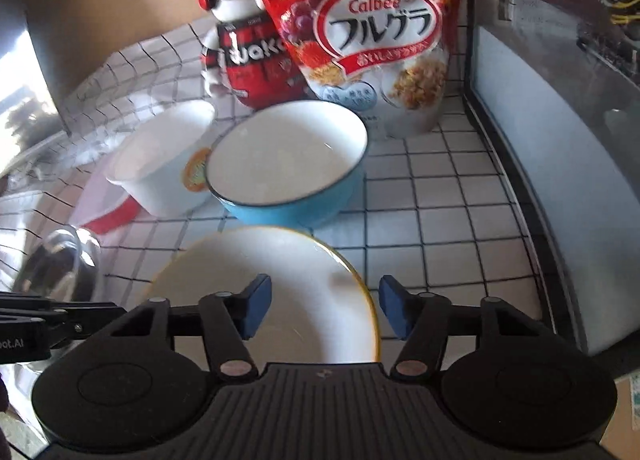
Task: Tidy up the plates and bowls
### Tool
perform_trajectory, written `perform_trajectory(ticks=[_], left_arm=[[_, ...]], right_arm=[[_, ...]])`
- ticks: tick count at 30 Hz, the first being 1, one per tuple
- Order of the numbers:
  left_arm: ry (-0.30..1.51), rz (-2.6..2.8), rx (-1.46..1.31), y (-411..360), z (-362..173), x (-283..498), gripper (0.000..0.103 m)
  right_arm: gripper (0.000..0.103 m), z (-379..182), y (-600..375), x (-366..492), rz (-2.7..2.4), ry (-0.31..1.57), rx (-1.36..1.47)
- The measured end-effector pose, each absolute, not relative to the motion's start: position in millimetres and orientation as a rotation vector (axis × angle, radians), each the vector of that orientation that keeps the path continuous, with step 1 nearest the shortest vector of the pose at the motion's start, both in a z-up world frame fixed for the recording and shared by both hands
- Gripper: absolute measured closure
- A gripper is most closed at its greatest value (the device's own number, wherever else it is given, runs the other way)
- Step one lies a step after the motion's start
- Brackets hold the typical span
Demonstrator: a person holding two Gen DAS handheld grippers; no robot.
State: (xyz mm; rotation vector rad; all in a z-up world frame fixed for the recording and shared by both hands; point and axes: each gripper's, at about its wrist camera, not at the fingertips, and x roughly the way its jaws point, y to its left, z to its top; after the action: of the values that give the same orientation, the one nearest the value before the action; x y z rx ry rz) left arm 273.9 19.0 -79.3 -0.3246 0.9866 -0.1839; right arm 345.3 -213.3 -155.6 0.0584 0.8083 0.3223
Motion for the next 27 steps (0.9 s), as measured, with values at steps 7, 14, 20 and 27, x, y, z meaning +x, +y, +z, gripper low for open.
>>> perform_trajectory(ticks=[7,14,20,27], left_arm=[[1.038,-0.189,-0.3,11.8,-92.1,289.4,0.076],[1.091,-0.263,-0.281,1.8,-103.4,300.9,0.078],[1.095,-0.266,-0.313,11.0,-103.8,300.6,0.078],[1.108,-0.237,-0.318,28.3,-101.5,288.3,0.078]], right_arm=[[0.066,-168.3,-218.1,341.6,0.296,0.871,0.075],[0.066,-172.3,-214.5,338.4,0.273,0.865,0.082],[0.063,-171.5,-204.8,337.4,0.301,0.874,0.066],[0.058,-170.8,-186.3,330.3,0.357,0.893,0.047]])
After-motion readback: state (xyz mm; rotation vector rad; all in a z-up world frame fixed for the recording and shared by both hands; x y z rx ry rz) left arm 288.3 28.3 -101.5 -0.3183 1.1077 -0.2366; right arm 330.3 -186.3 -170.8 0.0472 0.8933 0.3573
